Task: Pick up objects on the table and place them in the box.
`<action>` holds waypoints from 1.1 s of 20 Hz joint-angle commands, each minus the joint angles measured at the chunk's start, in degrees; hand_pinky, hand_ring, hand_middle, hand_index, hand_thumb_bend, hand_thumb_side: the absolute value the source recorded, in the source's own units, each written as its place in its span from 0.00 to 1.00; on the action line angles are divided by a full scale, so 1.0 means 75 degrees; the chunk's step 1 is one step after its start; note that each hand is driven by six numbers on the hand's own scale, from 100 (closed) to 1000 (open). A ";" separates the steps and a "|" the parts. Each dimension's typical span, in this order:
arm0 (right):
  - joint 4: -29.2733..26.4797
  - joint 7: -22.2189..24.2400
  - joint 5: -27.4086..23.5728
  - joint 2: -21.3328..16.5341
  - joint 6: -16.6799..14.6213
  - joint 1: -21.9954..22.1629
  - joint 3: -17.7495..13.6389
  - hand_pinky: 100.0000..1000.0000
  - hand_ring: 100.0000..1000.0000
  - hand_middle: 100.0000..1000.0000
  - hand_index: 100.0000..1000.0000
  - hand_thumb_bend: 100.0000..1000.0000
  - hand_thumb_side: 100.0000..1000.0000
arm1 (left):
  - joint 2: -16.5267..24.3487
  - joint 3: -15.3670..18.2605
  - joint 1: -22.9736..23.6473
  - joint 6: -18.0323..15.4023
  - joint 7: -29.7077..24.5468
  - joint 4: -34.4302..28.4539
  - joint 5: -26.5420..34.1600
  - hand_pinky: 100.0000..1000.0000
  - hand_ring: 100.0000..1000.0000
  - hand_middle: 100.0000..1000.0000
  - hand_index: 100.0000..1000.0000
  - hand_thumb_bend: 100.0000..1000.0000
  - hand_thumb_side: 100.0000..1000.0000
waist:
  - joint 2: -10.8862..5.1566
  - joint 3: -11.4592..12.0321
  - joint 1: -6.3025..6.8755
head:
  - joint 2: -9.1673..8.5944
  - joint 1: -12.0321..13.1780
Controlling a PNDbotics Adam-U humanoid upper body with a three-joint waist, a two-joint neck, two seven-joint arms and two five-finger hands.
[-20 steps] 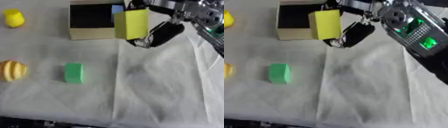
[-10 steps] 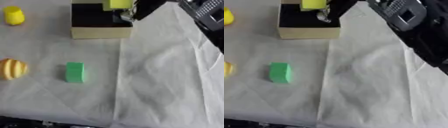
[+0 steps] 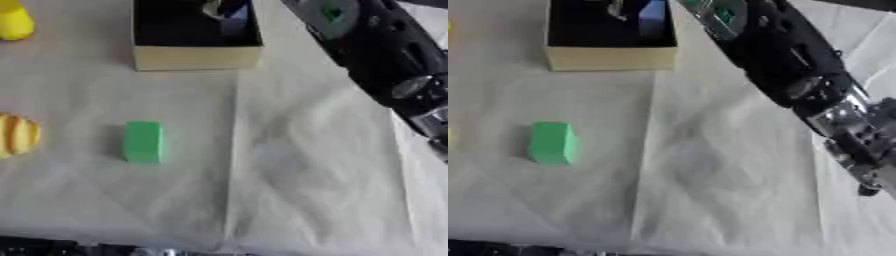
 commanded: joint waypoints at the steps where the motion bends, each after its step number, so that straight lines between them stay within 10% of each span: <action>1: 0.0367 -0.0140 0.0325 0.0002 -0.0384 -0.0194 -0.0162 0.74 0.73 0.61 0.73 0.14 0.21 | 0.0217 0.0028 -0.0076 -0.0002 -0.0035 -0.0158 0.0010 0.66 0.76 0.70 0.82 0.23 0.58 | -0.0008 0.0015 -0.0061 | 0.0030 -0.0062; 7: 0.0801 0.0059 0.0796 0.0221 -0.0890 -0.0286 -0.0194 0.81 0.89 0.84 0.90 0.29 0.35 | 0.0162 -0.0012 -0.0134 0.0007 -0.0073 -0.0158 0.0035 0.66 0.76 0.70 0.82 0.22 0.58 | 0.0068 0.0076 -0.0088 | 0.0030 -0.0076; 22: 0.0591 0.0315 0.0920 0.0248 -0.0779 -0.0403 -0.0450 0.83 0.92 0.86 0.93 0.29 0.33 | 0.0109 -0.0025 -0.0042 0.0077 -0.0078 -0.0158 0.0075 0.66 0.76 0.70 0.82 0.22 0.58 | -0.0042 -0.0017 -0.0063 | 0.0030 0.0087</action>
